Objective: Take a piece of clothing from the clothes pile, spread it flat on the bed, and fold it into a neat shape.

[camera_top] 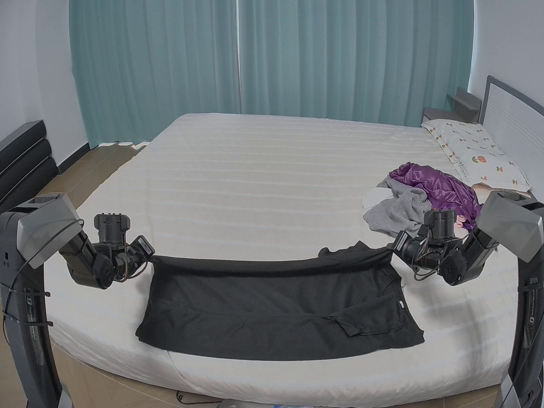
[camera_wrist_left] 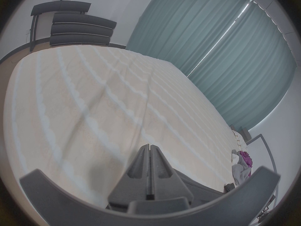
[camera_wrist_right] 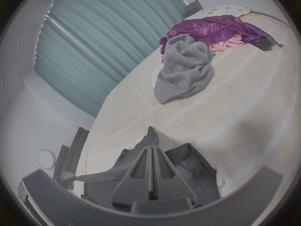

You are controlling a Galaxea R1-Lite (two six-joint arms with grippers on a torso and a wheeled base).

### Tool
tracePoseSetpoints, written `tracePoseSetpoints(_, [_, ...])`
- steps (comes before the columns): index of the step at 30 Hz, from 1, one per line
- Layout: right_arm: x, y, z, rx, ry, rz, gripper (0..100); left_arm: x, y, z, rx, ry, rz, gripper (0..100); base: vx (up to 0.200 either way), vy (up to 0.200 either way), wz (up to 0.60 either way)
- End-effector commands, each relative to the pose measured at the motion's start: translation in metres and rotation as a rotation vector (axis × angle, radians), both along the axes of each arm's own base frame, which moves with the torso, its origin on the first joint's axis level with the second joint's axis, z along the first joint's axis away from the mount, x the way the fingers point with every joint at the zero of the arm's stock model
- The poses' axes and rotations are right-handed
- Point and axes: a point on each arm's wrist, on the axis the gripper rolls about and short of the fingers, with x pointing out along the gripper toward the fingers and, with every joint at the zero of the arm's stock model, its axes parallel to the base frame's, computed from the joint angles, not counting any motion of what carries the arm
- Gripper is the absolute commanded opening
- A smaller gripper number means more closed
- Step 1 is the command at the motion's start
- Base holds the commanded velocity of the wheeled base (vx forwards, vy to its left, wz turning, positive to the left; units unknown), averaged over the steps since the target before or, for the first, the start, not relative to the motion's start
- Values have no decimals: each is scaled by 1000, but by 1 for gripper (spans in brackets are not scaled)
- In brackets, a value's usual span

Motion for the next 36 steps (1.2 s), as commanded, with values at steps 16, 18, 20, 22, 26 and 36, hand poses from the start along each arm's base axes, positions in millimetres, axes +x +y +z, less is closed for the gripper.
tracePoseSetpoints(16, [-56,-13,-14,-1,34,15,0,-61,-3,-3,29,27,-23,0,0,0,0])
tracePoseSetpoints(18, [-62,-14,-18,-13,49,24,0,-68,-3,-6,29,40,-24,0,0,0,0])
tracePoseSetpoints(20, [-66,-14,-21,-21,52,31,0,-73,-3,-9,31,52,-26,0,0,0,0])
tracePoseSetpoints(22, [-70,-14,-25,-24,55,42,0,-78,-5,-12,35,60,-32,0,0,0,0])
tracePoseSetpoints(26, [-76,-14,-32,-32,68,56,0,-87,-7,-17,32,79,-42,0,0,0,0])
tracePoseSetpoints(36, [-80,-9,-51,-69,84,95,0,-96,-10,-22,0,109,-93,0,0,0,0])
